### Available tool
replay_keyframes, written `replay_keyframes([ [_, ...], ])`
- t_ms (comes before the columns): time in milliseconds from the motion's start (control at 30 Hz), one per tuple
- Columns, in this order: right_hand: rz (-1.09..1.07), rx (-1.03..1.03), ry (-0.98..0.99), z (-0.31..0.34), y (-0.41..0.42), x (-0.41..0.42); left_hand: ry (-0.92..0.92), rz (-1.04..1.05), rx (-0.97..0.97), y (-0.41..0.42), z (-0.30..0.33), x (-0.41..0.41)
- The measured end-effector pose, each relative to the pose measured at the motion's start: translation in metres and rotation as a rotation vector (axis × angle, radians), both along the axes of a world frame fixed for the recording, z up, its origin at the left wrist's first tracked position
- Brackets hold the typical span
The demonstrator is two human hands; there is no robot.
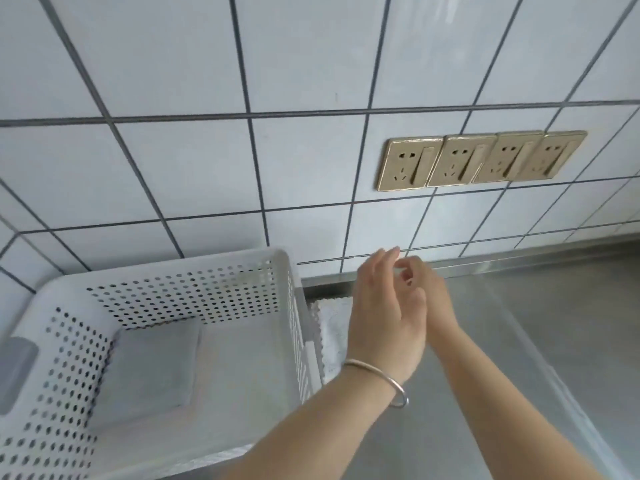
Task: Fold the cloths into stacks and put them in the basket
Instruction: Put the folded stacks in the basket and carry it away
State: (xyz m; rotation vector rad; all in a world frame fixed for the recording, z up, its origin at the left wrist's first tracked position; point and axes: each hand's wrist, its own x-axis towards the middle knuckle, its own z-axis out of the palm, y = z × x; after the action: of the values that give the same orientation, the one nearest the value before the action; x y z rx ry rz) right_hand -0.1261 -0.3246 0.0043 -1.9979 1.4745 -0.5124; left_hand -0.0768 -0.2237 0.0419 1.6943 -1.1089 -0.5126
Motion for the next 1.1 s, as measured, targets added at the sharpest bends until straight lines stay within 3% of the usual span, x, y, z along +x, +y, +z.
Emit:
replay_keyframes([
  [67,-0.015,0.222,0.12,-0.047,-0.008,-0.022,0.192,0.018,0.212,-0.009,-0.045,-0.029],
  [233,0.003,0.431,0.21,-0.113,-0.008,-0.041,0.112,0.382,0.629,-0.023,-0.13,-0.027],
  [400,0.059,0.532,0.19,-0.133,-0.009,-0.036,0.253,0.661,0.637,-0.026,-0.169,-0.002],
  [600,0.002,0.604,0.094,-0.145,-0.021,-0.02,0.326,0.61,0.84,-0.035,-0.192,0.024],
  [767,-0.043,0.777,0.024,-0.151,-0.023,-0.022,0.478,0.581,0.886,-0.03,-0.193,0.028],
  [867,-0.12,0.812,-0.091,-0.151,-0.016,-0.035,0.382,0.539,0.912,-0.027,-0.185,0.017],
  [967,-0.177,0.754,-0.248,-0.129,-0.003,-0.055,0.426,0.502,0.727,-0.024,-0.158,-0.002],
  [1100,-0.205,0.453,-0.469,-0.06,0.008,-0.076,0.469,0.406,0.407,-0.022,-0.088,-0.033],
])
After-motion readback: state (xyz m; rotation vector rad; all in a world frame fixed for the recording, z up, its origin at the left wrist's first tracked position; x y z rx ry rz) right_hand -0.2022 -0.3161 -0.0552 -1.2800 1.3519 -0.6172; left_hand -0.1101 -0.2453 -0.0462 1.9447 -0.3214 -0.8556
